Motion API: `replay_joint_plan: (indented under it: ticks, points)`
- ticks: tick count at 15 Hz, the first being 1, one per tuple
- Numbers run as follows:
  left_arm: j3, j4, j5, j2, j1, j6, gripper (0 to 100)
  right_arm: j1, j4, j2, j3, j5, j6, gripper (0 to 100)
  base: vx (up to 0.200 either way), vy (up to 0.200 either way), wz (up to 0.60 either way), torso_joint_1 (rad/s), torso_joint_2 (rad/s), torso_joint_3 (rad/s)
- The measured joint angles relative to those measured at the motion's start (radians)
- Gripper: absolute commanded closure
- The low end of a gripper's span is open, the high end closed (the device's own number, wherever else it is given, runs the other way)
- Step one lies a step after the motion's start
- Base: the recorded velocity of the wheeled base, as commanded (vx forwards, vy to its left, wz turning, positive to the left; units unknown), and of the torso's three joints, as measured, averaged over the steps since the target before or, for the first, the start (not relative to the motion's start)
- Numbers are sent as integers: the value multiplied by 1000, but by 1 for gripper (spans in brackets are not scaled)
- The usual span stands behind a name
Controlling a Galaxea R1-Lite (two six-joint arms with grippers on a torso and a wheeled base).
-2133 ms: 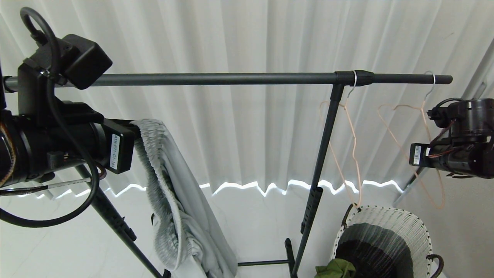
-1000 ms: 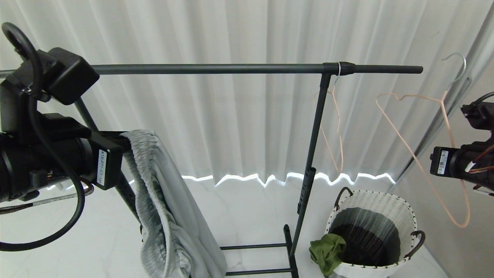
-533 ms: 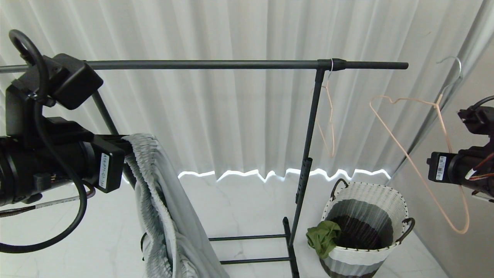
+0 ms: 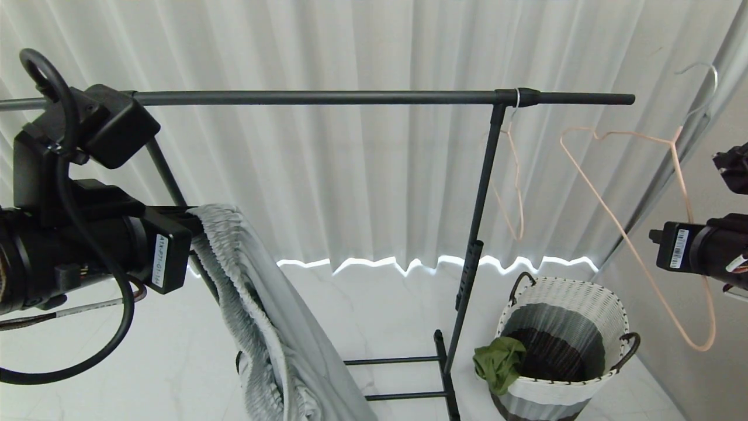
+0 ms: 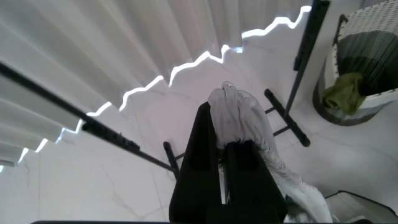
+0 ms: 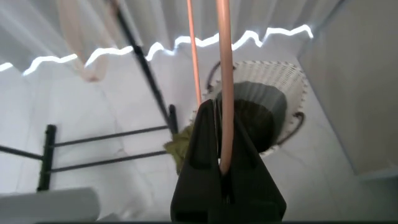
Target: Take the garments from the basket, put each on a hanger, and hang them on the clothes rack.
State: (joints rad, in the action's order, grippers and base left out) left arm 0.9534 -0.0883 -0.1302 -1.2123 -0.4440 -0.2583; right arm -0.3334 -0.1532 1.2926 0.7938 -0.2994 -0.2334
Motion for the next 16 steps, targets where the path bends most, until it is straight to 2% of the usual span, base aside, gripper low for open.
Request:
replay_joint_plan:
  ticks: [3, 12, 13, 16]
  points:
    - [0, 1, 0, -4, -1, 0, 100, -21, 2, -38, -1, 0, 4, 100, 0, 200, 0, 2, -1, 2]
    - [-5, 1, 0, -9, -2, -1, 100, -96, 30, -154, -49, 3, 47, 100, 0, 0, 0, 0, 0, 0]
    - [-6, 1, 0, -10, -2, -1, 100, -116, 30, -158, -51, 19, 56, 100, 0, 0, 0, 0, 0, 0]
    - [-9, 1, 0, -10, 0, -1, 100, -175, 30, -153, -51, 155, 96, 100, 0, 0, 0, 0, 0, 0]
